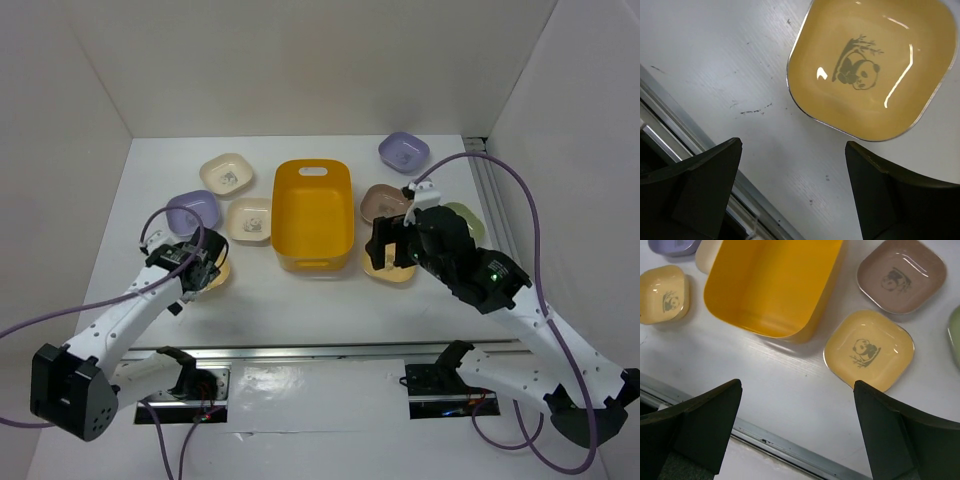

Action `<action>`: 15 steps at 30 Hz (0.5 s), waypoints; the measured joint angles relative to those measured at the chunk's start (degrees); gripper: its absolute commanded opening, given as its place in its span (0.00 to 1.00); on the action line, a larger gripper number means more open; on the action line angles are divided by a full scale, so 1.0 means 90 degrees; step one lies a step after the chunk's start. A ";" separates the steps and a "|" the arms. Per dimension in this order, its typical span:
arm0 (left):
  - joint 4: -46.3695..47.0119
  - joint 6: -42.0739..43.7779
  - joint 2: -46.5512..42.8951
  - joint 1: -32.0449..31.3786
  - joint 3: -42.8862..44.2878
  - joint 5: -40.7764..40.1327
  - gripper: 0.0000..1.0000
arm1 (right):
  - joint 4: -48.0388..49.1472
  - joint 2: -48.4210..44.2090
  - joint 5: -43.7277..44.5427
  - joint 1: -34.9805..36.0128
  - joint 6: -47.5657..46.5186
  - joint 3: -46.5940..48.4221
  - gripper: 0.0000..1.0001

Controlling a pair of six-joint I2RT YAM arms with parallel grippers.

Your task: Place the plates into the plastic bin on the countertop

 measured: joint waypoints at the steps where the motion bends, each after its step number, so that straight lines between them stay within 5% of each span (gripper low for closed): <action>1: 0.0160 -0.0053 0.0027 0.0073 -0.0214 0.0017 0.97 | 0.0041 0.0022 -0.0126 0.0000 -0.0012 -0.0034 1.00; 15: 0.1613 -0.0367 0.0690 0.0792 -0.1212 0.0100 0.86 | 0.0374 0.0012 -0.0678 0.0138 -0.0158 -0.0168 1.00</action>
